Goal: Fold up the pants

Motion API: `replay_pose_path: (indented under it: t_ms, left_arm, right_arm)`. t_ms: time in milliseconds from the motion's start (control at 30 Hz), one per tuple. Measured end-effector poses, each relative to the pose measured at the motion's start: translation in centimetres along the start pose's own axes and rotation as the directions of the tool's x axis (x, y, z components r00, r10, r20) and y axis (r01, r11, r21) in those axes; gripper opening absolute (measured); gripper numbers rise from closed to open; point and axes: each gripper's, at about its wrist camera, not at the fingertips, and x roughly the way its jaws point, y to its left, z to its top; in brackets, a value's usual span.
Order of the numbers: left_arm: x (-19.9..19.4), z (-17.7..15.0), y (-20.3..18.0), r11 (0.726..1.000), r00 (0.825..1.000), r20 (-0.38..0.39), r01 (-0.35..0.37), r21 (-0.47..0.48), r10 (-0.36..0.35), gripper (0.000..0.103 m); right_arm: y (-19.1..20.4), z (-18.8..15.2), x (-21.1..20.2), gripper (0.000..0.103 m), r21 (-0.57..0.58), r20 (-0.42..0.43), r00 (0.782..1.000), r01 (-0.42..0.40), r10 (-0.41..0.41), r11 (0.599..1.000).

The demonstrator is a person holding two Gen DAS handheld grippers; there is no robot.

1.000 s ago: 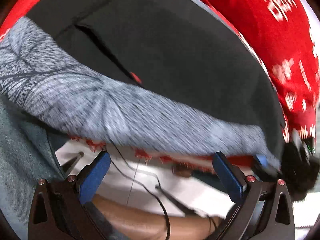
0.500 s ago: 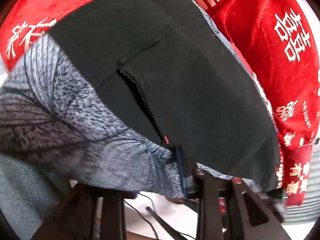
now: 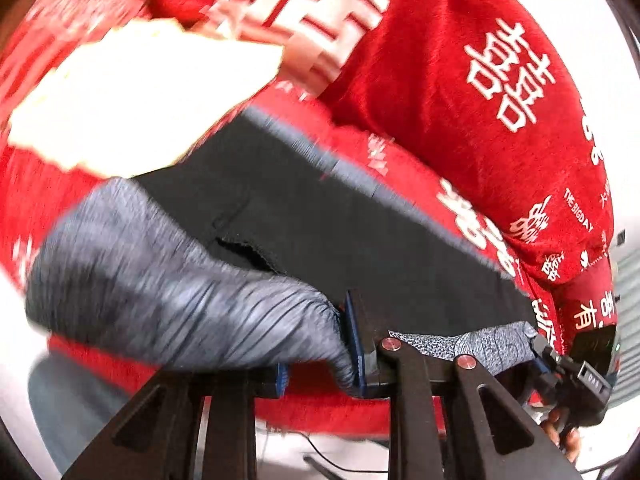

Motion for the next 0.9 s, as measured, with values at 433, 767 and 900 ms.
replay_pose_path:
  t_ms: [433, 767, 900]
  left_arm:
    - [12.0, 11.1, -1.6, 0.996, 0.996, 0.029, -0.090, 0.013, 0.089, 0.026]
    - [12.1, 11.8, -1.2, 0.977, 0.976, 0.105, -0.198, 0.081, 0.190, 0.088]
    - [11.1, 11.8, -1.1, 0.956, 0.966, 0.136, -0.242, 0.164, 0.221, 0.088]
  right_arm:
    - [-6.0, 13.3, 11.2, 0.012, 0.033, -0.082, 0.982, 0.176, -0.173, 0.984]
    - [-8.5, 13.9, 14.0, 0.045, 0.040, -0.139, 0.967, 0.221, -0.214, 0.974]
    - [-5.2, 12.7, 13.2, 0.052, -0.083, -0.113, 0.972, 0.196, -0.205, 0.977]
